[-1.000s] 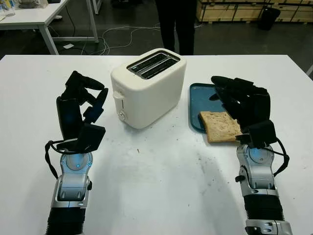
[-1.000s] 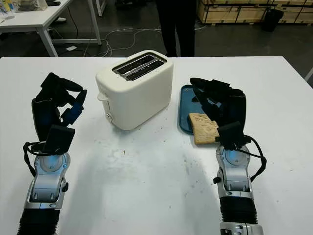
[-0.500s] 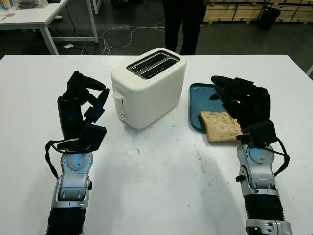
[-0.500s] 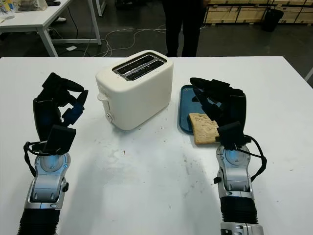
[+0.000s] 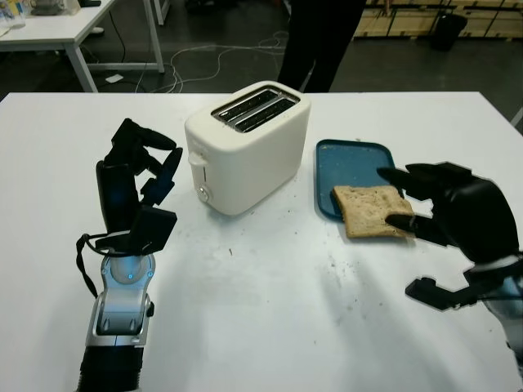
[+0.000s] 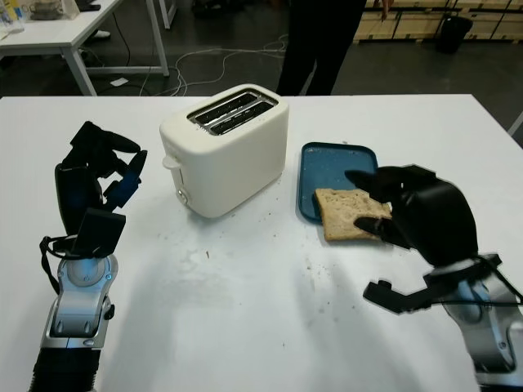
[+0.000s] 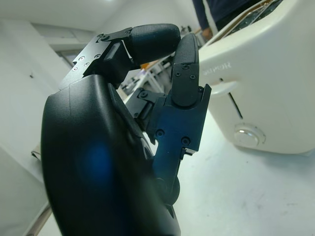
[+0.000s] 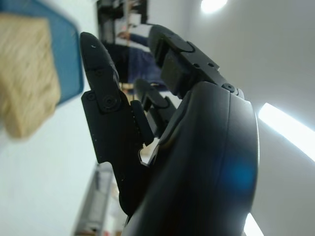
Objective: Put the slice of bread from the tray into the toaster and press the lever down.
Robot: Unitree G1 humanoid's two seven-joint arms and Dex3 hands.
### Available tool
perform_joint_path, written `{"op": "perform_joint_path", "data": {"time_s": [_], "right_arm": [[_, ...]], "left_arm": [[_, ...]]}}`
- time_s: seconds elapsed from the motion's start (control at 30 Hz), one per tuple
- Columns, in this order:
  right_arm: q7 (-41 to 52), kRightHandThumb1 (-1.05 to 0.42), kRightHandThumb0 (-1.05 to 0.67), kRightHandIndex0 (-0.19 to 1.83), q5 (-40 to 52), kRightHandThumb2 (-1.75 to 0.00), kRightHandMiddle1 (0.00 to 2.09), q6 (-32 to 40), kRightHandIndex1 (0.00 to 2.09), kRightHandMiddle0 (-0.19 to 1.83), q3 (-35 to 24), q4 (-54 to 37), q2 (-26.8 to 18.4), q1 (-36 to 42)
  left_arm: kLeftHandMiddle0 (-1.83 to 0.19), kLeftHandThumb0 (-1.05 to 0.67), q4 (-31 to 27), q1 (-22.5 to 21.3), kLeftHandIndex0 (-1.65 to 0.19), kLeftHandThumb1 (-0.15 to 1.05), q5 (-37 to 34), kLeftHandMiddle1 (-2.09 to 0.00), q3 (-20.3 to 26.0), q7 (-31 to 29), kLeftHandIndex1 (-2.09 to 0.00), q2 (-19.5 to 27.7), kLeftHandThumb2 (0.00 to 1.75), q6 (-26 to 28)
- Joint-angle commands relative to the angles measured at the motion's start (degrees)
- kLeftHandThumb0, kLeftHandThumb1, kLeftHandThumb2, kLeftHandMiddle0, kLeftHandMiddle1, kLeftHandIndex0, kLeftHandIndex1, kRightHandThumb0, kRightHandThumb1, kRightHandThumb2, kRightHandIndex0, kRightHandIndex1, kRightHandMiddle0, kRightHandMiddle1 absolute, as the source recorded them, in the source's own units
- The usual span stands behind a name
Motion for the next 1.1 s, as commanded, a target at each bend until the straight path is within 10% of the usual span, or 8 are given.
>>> {"op": "perform_joint_path", "data": {"time_s": [0.0,0.27,1.07], "right_arm": [[2.56,-0.78,-0.69,0.24,-2.16,0.0,0.0,2.95,0.0,0.25,0.48,-1.7,-1.96,1.12],[10.61,-0.78,-0.78,0.0,-6.62,-0.01,0.0,7.85,0.0,0.0,3.83,-3.62,-6.35,2.32],[-12.61,-0.82,-0.56,0.0,-15.13,-0.01,0.0,11.71,0.0,0.0,22.09,24.3,-6.26,-8.26]], "left_arm": [[-0.81,-0.33,-0.39,-1.08,-0.55,0.92,-0.06,-1.75,0.24,-0.08,-1.63,0.28,0.25,-0.06],[-0.8,-0.33,-0.49,-0.96,-0.55,0.92,0.0,-1.75,0.46,-0.12,-1.62,0.71,0.25,-0.33],[-0.81,-0.33,-0.81,-0.45,-0.55,0.92,-0.48,-1.75,0.53,-0.55,-1.64,0.38,0.26,-0.38]]}}
